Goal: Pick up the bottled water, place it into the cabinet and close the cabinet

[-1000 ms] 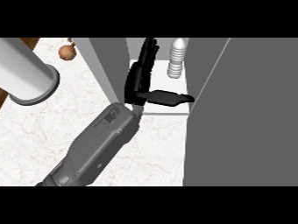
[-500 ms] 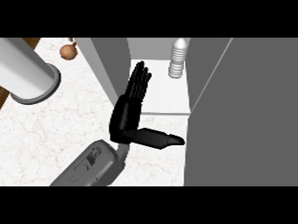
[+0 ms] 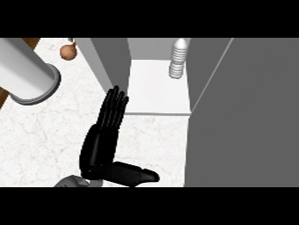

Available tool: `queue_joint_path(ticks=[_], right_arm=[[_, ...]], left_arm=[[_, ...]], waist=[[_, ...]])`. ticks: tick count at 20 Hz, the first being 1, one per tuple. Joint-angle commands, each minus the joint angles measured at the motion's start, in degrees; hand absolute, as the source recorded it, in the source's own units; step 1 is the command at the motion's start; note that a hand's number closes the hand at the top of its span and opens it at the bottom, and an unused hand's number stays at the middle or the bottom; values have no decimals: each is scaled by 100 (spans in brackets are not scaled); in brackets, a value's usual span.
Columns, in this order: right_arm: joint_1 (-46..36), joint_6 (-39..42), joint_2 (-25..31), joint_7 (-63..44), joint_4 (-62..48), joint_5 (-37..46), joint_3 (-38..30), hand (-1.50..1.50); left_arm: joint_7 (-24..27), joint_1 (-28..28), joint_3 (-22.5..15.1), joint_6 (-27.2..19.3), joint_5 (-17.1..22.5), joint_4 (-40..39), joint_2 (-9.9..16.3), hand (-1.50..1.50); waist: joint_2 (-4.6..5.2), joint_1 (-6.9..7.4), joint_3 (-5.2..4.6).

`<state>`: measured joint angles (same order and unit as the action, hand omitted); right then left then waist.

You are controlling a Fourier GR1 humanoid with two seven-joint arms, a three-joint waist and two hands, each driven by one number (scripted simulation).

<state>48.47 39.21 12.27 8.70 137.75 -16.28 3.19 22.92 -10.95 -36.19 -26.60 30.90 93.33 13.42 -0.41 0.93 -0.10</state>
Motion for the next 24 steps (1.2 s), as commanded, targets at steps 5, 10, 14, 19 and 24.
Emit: queue_joint_path(ticks=[5, 10, 14, 19, 24], right_arm=[[386, -42, 138, -863, 1428, 761, 1222, 150], [163, -162, 81, -1101, 1618, 1255, 2020, 150], [-287, -503, -171, -1486, 1427, 1828, 2734, 150], [-731, -746, -499, -1866, 1361, 2619, 3880, 150], [-1500, -908, -669, -2276, 1175, 2779, 4163, 150]], left_arm=[[-45, 847, 219, 15, 28, 1020, 621, -150], [78, 1185, 539, 313, 244, 1194, 943, -150], [309, 1638, 436, 327, 160, 1535, 998, -150], [256, 1733, 655, 285, 244, 1710, 1054, -150], [314, 2155, 1044, 748, 603, 1822, 1483, -150]], waist=[[-2, -74, -7], [-17, -107, -26], [-18, -44, -23], [-1, -63, -24], [-21, 53, -42]])
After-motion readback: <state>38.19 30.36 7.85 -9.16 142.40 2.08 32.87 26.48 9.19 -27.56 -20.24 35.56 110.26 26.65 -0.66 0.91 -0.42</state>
